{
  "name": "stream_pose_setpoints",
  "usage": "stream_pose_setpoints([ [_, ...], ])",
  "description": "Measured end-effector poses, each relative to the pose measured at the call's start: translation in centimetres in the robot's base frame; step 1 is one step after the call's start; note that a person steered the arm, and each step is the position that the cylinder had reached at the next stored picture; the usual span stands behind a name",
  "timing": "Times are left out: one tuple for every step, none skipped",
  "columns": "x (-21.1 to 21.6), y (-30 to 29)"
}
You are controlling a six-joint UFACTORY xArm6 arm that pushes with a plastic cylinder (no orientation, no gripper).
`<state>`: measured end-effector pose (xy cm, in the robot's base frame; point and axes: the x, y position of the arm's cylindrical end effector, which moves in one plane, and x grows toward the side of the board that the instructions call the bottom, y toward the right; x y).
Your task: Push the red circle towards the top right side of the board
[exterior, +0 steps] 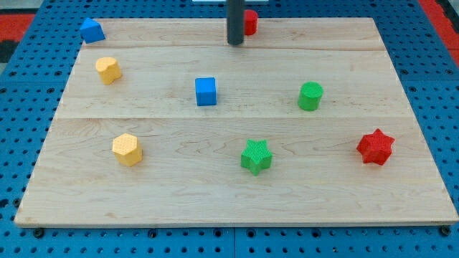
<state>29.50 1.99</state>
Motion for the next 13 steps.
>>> stream_pose_setpoints([
  [-1.1,8.1],
  [-6.5,12.5],
  [-10.2,11.0],
  [-10.2,9.7],
  [-8.1,2.6],
  [2.7,-3.0],
  [1.7,-4.5],
  [-3.5,-5.2],
  [-3.5,-5.0],
  [-3.5,-5.0],
  [-3.5,-5.1],
  [-7.1,-5.3],
  [-10.0,-5.7],
])
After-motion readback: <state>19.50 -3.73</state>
